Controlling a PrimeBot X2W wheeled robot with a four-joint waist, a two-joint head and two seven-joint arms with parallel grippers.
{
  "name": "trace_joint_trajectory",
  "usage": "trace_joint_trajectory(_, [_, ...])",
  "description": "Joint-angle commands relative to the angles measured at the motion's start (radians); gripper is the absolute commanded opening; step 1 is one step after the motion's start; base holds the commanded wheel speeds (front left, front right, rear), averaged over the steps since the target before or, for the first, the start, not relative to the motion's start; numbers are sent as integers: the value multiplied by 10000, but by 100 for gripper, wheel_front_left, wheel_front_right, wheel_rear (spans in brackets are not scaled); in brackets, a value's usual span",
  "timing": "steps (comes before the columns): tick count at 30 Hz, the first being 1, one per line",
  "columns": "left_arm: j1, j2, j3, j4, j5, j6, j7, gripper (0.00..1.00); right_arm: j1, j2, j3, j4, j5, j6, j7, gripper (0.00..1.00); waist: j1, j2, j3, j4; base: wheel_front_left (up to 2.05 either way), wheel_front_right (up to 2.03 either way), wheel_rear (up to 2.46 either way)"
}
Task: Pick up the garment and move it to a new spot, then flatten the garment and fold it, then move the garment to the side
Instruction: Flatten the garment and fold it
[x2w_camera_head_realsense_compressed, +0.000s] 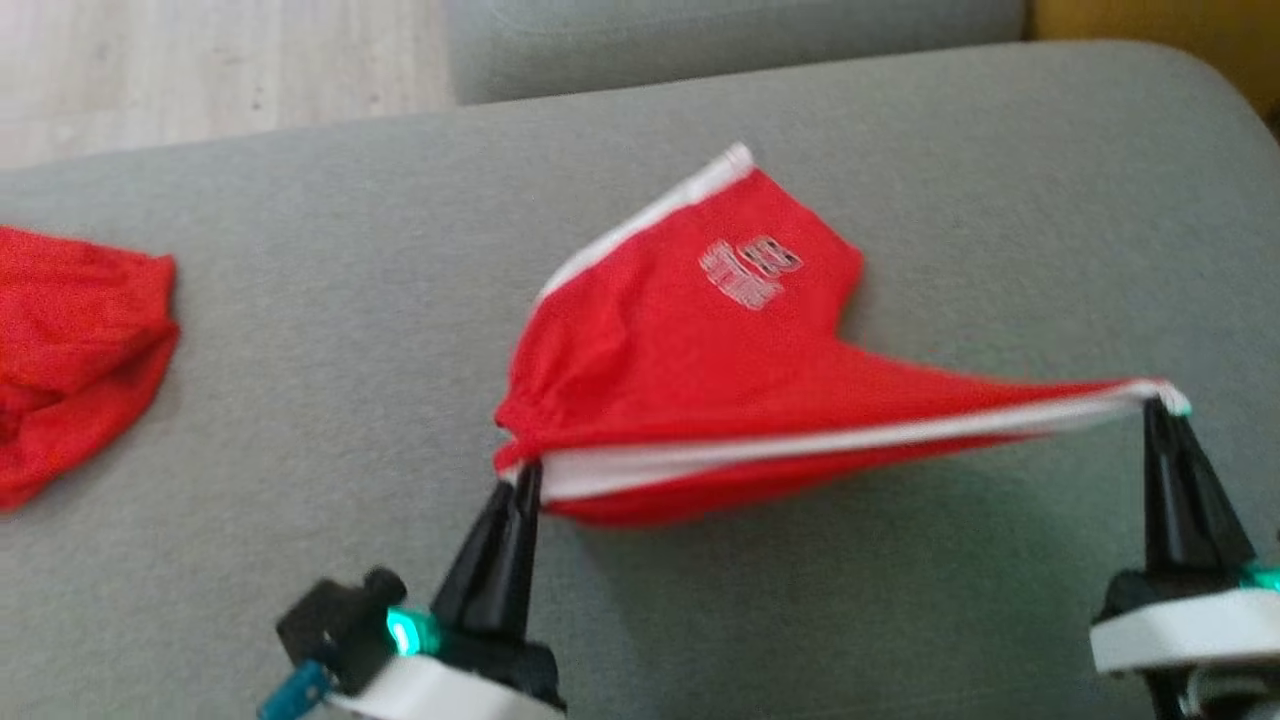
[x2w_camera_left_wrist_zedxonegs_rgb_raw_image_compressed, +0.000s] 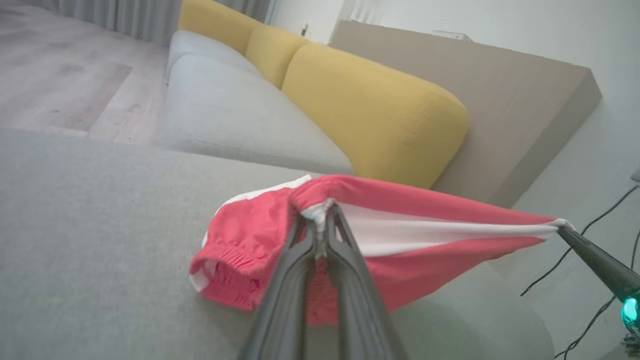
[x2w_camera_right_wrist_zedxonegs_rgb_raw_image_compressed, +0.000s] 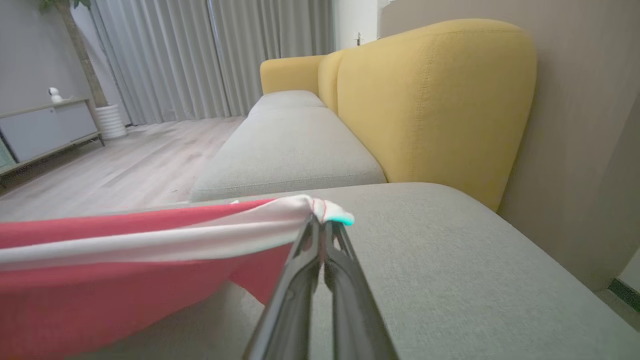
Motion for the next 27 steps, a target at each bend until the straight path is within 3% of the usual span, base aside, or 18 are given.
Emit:
trace_joint_trajectory(1, [-98,65,326,-428,-99,193,34,0,-134,-85,23,-642,16,65,262,0,5,-1,-10,247,0,0,0])
trace_joint_trajectory(7, [-74,-465,-464,24,-229,210,626,0,-232,-84,-243,-965,-143,65,1160,0,5,-1,560,975,0,0,0])
trace_joint_trajectory(13, [-1025,-1277,-505,1143,-740,-53,881,0,-2042,-92,-185,-220,-887,65,2010,0,5,-1,1397,1653,0,0,0])
trace_joint_trajectory(22, [-3471,-1993,146,3110,-1608,-187,1348,0,-5957,-1489,1132,2816,-1099,65,3448,0,5,-1,2403,2378,0,0,0])
trace_joint_trajectory(27, [-4331,-2166,117,3914,-2076,-175,1542,0,-7277,-1841,1723,4391,-936,65,3800,0,5,-1,2658,2643,0,0,0])
